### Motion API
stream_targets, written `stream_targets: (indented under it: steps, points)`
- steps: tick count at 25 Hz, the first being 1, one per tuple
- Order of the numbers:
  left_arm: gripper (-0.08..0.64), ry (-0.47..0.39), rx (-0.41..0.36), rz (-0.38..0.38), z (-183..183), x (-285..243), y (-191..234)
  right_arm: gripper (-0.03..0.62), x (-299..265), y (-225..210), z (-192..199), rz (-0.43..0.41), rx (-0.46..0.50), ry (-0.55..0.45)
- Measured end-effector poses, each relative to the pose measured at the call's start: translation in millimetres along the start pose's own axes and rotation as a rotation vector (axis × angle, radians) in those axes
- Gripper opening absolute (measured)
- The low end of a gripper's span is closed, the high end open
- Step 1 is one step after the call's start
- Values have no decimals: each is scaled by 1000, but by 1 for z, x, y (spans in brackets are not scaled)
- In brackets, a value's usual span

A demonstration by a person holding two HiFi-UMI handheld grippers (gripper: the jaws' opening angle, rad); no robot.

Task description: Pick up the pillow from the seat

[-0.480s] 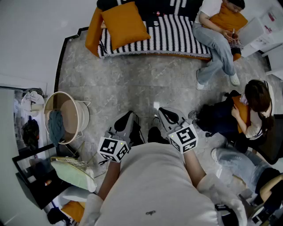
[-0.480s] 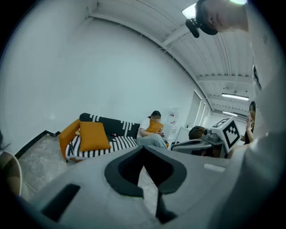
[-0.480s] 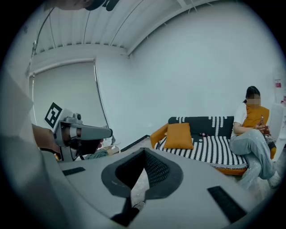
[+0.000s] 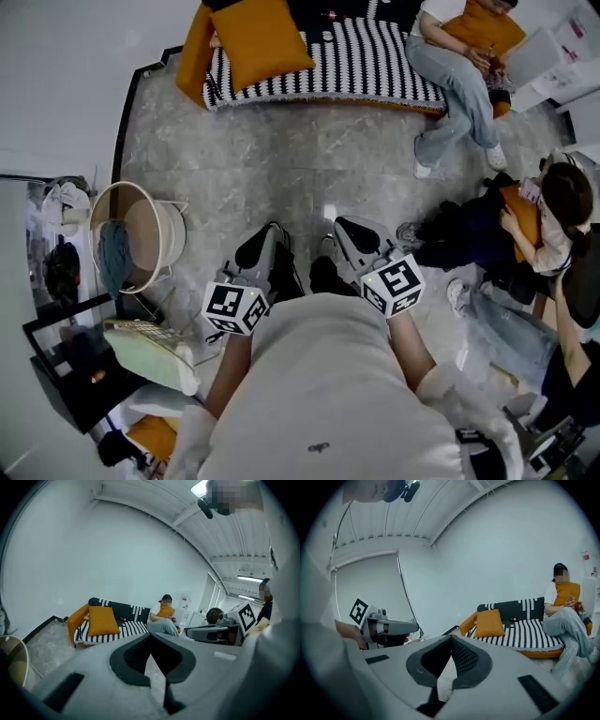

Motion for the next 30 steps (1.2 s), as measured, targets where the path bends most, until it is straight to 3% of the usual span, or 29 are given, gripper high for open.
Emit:
stream_targets:
  steps: [8,14,19,30]
  points:
    - [12,10,14,-25,11,8,-7,8,5,-9,13,48,-27,27]
    - [12,6,28,-22,8,1,14,8,-12,-11,13,67,-28,58]
    - [12,13,48,2,0,-18,44,8,-36,-16,0,96,-19,73]
    - [12,-4,48,56,-64,-78,148,8,-143,-32,-66,126,21,76]
Point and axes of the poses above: the fingertips, and each gripper's own axes: x backward along the fingers, y to its left, z out of its underside, the point moved 7 cm from there along x, backward along the fingers, and after that the axes turned 11 degrees about z, right-handed, at the moved point
